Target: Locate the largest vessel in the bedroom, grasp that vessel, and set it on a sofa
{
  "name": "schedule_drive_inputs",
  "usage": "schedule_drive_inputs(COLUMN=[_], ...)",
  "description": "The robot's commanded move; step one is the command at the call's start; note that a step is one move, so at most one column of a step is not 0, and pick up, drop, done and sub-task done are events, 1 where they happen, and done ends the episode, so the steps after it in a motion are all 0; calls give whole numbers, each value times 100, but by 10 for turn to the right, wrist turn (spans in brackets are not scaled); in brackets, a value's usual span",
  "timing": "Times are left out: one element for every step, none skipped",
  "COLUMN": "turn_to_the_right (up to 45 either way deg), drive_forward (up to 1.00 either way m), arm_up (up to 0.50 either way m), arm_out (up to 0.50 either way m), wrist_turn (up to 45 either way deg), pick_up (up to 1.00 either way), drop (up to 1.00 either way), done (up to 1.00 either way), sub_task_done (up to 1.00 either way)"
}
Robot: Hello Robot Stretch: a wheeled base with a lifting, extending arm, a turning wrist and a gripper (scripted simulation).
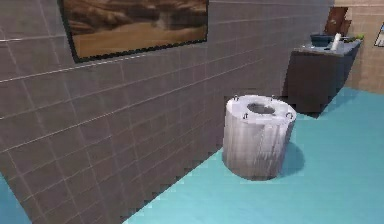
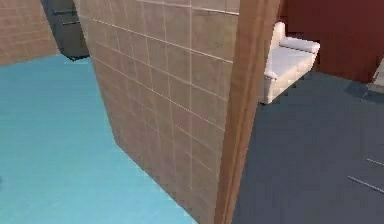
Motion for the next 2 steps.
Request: schedule_drive_inputs(turn_to_the_right=[-450, 0], drive_forward=[0, 30], arm_up=[0, 0], arm_out=[0, 0], wrist_turn=[0, 0], pick_up=[0, 0], drop=[0, 0], done=[0, 0], sub_task_done=[0, 0])
